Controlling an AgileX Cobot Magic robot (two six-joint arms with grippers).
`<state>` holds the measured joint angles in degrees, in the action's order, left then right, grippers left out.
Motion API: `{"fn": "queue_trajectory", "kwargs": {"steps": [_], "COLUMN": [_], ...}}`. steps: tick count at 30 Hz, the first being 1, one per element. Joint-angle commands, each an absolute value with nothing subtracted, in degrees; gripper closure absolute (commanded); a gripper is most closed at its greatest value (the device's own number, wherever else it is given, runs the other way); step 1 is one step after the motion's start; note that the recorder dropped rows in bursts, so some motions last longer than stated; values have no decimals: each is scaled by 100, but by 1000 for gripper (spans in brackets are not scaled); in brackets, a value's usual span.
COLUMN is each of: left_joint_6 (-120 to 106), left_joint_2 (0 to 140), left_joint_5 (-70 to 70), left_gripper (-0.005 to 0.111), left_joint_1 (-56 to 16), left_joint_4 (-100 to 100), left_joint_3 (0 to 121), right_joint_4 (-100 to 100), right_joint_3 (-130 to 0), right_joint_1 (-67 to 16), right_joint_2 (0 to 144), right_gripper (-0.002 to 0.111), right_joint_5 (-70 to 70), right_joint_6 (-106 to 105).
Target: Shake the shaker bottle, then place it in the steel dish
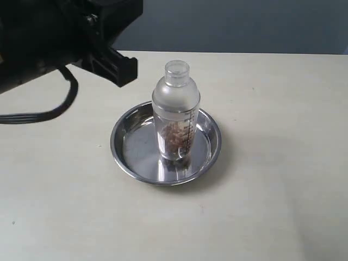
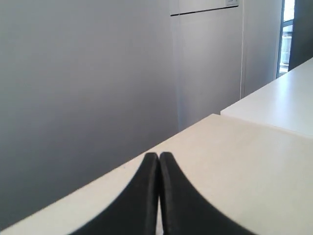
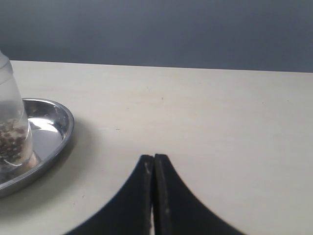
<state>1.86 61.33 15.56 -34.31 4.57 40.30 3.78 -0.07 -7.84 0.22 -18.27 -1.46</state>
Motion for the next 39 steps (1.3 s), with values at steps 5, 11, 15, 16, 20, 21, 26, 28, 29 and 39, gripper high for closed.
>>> {"fn": "queue_trajectory", "kwargs": {"steps": [5, 11, 15, 16, 20, 21, 26, 28, 29, 39], "left_joint_6": [-513, 714, 298, 78, 0, 0, 0, -35, -61, -61], "left_joint_2": [4882, 3067, 1398, 1145, 282, 222, 0, 0, 0, 0], "left_joint_5": [905, 963, 896, 871, 578, 485, -610, -916, -1020, -1158], "left_gripper": [106, 106, 106, 106, 106, 106, 106, 106, 106, 106], "left_joint_1": [-3265, -1823, -864, -764, -250, -221, -118, -118, -118, 42], "left_joint_4": [325, 325, -469, -630, -583, -583, -569, -544, -508, -506], "left_joint_3": [3455, 1794, 525, 344, 0, 0, 0, 0, 0, 0], "right_joint_4": [370, 370, 370, 370, 370, 370, 370, 370, 370, 370], "right_joint_3": [0, 0, 0, 0, 0, 0, 0, 0, 0, 0], "right_joint_1": [-804, -804, -804, -804, -804, -804, -804, -804, -804, -804], "right_joint_2": [0, 0, 0, 0, 0, 0, 0, 0, 0, 0], "right_gripper": [109, 109, 109, 109, 109, 109, 109, 109, 109, 109], "right_joint_5": [-1749, -1749, -1749, -1749, -1749, -1749, -1749, -1749, -1749, -1749], "right_joint_6": [-149, -149, -149, -149, -149, -149, -149, -149, -149, -149]}}
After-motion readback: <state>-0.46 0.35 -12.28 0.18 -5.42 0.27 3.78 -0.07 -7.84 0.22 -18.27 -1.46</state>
